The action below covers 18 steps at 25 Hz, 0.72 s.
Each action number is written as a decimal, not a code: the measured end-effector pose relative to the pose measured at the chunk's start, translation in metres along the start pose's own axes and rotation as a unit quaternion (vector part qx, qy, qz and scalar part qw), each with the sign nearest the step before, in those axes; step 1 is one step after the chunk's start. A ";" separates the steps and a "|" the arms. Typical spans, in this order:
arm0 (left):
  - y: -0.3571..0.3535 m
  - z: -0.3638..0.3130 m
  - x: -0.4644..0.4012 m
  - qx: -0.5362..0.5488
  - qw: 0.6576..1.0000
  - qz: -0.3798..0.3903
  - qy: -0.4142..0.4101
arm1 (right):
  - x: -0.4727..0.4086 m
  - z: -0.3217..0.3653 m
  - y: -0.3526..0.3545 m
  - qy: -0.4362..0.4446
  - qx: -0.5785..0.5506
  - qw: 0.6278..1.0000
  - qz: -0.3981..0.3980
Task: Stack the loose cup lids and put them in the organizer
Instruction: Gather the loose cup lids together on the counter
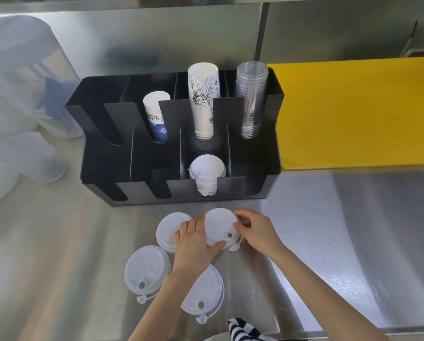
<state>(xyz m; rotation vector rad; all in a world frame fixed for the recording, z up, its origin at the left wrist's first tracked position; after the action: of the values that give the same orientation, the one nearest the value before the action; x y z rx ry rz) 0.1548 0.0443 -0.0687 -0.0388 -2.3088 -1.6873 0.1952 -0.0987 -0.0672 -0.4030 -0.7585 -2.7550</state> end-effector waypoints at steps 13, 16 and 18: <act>0.017 -0.003 0.021 0.040 0.998 -0.033 -0.023 | 0.022 0.020 0.003 0.078 0.053 0.994 -0.048; 0.025 0.007 0.045 0.068 0.995 -0.073 -0.029 | 0.048 0.031 -0.008 0.116 0.029 0.993 -0.022; 0.021 0.019 0.061 0.070 0.995 -0.068 -0.021 | 0.064 0.030 -0.022 0.124 0.032 0.992 0.014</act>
<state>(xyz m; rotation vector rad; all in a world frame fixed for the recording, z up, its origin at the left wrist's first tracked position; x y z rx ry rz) 0.0958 0.0602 -0.0401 0.1163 -2.5059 -1.5961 0.1346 -0.0752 -0.0314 -0.0553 -0.7690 -2.6787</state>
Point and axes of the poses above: each hand's wrist, its own x-axis away from the middle knuckle, its own y-axis out of the back of the hand, z = x × y, the point moved 10 cm from there along -x, towards the middle knuckle, and after that the axes turned 9 degrees about -x, right-handed, at the moved point
